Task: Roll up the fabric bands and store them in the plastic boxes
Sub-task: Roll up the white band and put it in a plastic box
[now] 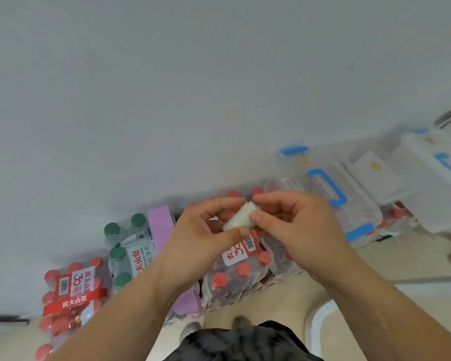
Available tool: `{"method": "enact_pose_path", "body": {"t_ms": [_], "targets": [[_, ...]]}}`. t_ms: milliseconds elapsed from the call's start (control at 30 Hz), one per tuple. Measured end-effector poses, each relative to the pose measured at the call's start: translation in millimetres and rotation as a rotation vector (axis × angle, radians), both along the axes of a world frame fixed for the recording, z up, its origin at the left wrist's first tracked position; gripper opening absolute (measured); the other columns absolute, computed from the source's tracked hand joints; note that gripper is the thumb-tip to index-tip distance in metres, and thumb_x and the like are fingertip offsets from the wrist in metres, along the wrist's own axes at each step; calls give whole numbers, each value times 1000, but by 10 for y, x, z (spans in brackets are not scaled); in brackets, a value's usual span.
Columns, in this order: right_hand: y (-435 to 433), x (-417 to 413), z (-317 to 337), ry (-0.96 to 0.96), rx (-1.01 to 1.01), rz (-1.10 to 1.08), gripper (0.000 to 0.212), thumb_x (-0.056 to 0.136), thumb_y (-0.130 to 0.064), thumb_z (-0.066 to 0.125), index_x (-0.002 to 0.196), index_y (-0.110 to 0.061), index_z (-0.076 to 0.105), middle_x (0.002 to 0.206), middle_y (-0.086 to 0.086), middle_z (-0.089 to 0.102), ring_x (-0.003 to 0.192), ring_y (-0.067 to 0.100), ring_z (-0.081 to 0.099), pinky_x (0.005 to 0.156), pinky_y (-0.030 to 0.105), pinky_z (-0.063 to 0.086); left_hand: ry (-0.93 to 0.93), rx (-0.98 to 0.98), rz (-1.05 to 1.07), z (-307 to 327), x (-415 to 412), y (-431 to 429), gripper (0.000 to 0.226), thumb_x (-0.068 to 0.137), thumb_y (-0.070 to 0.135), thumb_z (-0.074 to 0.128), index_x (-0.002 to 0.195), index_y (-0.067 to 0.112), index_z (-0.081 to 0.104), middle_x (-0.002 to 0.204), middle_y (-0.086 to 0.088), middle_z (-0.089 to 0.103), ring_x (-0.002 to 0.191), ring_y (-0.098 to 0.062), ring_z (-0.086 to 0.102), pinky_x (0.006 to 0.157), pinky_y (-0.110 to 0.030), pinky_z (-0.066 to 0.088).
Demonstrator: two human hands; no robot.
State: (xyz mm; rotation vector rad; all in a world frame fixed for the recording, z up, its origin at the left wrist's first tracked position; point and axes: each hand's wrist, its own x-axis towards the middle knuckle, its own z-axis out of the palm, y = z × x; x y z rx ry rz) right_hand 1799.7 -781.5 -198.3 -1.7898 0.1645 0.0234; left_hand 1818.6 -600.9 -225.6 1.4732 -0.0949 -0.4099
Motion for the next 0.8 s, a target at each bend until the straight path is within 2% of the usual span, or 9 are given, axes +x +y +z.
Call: {"method": "enact_pose_path", "body": {"t_ms": [67,167,267,433,567,633,733,800], "targets": [[-74,-35,19,-7,15,-48,30,79,-7,82,96,-30,76,87,6,77,75,18,75,59,28,59,-28,66,-105,71,61,-71,32,83,6,78,109,25,76,102,-4,77,97,-23,74,91,-49,58],[-219,-64,53,-55,54,-156,37,70,-11,88,102,-24,74,87,6,77,79,24,75,72,38,62,-95,132,-175,201,139,-264,29,83,6,78,103,27,77,97,0,78,93,-18,74,89,-45,59],[-434,-102,104,-89,81,-213,41,67,-13,88,104,-22,73,87,5,77,81,26,75,75,40,62,-86,123,-253,266,205,-524,26,82,6,78,101,25,77,89,-4,78,88,-25,75,85,-45,60],[-977,-82,176,-140,97,-227,39,72,-2,86,105,-17,73,88,6,77,83,30,73,77,36,63,-95,100,-265,266,328,-1099,26,80,1,79,96,20,75,88,-10,77,84,-29,74,78,-43,59],[-1626,59,159,-141,18,-142,33,73,-6,87,102,-17,75,92,3,77,81,20,72,76,30,61,-105,117,-270,267,462,-1725,30,72,5,83,97,18,74,93,-13,76,88,-28,72,84,-45,57],[-2052,133,137,-135,-7,-122,31,75,-16,85,104,-19,75,95,1,77,85,18,72,79,29,61,-75,127,-262,255,529,-2116,33,70,5,82,100,13,71,97,-19,74,88,-25,70,88,-48,57],[-2658,239,24,-156,-216,-113,33,77,-45,74,106,-30,75,99,-14,75,92,2,69,82,18,55,-43,197,-228,205,636,-2550,29,78,-3,80,99,13,67,98,-17,75,94,-28,71,90,-47,56],[-3098,325,-115,-122,-487,-76,30,81,-48,75,108,-36,73,108,-23,70,101,-5,61,87,15,49,-57,270,-197,167,707,-2814,28,81,-1,77,98,17,66,94,-6,77,96,-28,72,90,-46,57]]}}
